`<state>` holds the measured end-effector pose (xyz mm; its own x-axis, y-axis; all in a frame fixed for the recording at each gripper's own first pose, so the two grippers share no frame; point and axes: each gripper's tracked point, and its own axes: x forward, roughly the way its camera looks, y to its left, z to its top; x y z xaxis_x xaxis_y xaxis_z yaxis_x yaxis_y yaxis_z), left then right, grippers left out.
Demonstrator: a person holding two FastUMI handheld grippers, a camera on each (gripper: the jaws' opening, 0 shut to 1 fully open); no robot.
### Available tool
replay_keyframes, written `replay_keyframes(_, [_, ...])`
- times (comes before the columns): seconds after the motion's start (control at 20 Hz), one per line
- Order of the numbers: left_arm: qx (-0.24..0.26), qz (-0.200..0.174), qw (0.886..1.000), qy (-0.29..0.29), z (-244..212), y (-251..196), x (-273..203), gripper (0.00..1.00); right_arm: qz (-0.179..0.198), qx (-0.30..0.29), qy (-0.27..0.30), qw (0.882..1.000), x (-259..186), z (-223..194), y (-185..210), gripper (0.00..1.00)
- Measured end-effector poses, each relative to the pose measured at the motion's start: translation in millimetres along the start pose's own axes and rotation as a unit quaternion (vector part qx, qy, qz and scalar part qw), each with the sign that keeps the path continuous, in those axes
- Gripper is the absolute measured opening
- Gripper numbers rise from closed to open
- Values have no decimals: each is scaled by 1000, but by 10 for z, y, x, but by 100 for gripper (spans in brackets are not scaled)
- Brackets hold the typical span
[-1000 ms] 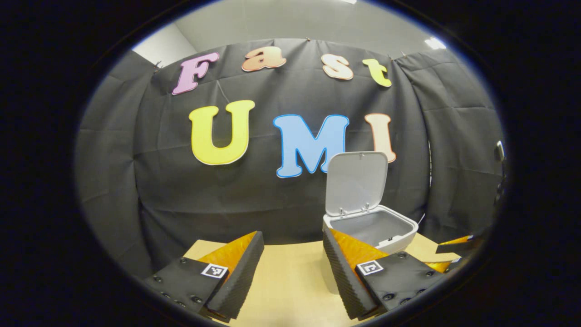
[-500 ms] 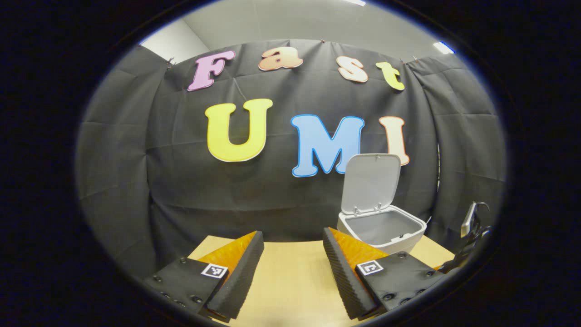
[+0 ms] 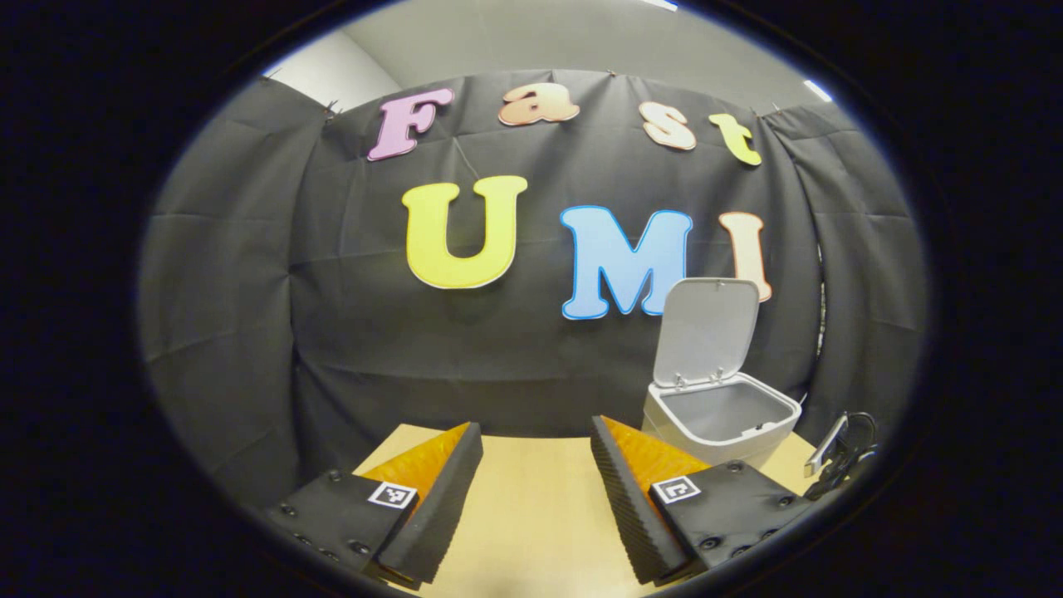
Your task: Press the lid of the desktop garbage bin to open it, pick up the crumpled paper on the desktop and throw it into the bin, then pick up the pop can on the desktop and drop it into the bin, and finally close the garbage bin lid.
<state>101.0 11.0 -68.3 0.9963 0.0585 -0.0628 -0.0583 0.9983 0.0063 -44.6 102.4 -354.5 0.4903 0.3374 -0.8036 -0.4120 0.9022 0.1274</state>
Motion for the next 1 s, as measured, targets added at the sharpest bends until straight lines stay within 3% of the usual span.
replay_keyframes(0.2, [-6,6,1000,5,-32,45,2,88,1,-8,12,1000,36,-56,8,98])
replay_keyframes(0.3, [-6,9,1000,5,-33,61,-10,87,2,-8,14,1000,47,-64,26,86])
replay_keyframes(0.55, [-8,10,1000,5,-45,74,-30,87,1,-5,6,1000,-18,29,16,82])
replay_keyframes(1.0, [-16,0,1000,8,-94,15,-66,90,6,1,-59,998,-412,530,76,81])
